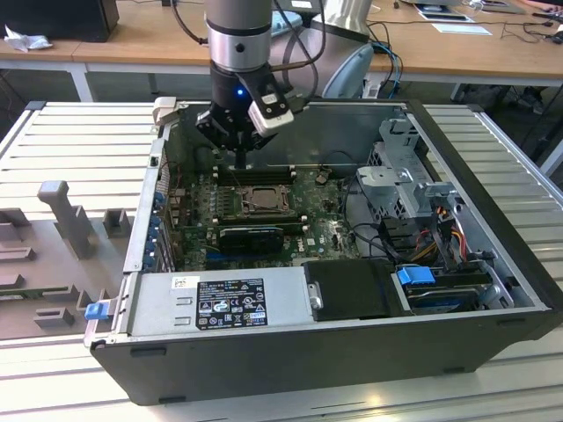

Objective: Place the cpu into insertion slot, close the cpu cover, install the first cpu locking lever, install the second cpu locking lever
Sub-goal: 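Install the first cpu locking lever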

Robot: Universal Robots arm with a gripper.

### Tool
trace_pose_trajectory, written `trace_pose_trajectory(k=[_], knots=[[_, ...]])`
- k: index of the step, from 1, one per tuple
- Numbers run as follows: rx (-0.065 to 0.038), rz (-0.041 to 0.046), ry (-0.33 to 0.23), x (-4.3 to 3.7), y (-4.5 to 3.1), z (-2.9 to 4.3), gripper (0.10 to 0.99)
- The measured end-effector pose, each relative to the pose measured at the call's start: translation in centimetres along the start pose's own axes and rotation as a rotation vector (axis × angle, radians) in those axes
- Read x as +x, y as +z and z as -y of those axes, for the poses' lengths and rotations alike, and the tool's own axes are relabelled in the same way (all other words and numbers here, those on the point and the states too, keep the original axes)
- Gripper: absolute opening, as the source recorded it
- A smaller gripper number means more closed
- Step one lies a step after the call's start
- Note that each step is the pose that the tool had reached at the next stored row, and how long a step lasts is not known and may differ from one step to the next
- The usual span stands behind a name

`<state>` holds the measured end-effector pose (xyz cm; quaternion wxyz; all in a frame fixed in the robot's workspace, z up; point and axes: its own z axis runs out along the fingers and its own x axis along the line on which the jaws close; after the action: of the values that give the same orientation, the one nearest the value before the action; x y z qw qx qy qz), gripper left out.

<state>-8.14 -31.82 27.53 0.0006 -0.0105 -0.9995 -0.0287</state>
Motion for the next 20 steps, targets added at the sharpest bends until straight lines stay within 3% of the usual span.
trace_pose_trajectory(k=[12, 20], knots=[[-0.001, 0.0, 0.0, 3.07, 0.83, 0.0, 0.106], [-0.001, -0.0007, 0.0, 3.26, 1.35, -0.84, 0.106]])
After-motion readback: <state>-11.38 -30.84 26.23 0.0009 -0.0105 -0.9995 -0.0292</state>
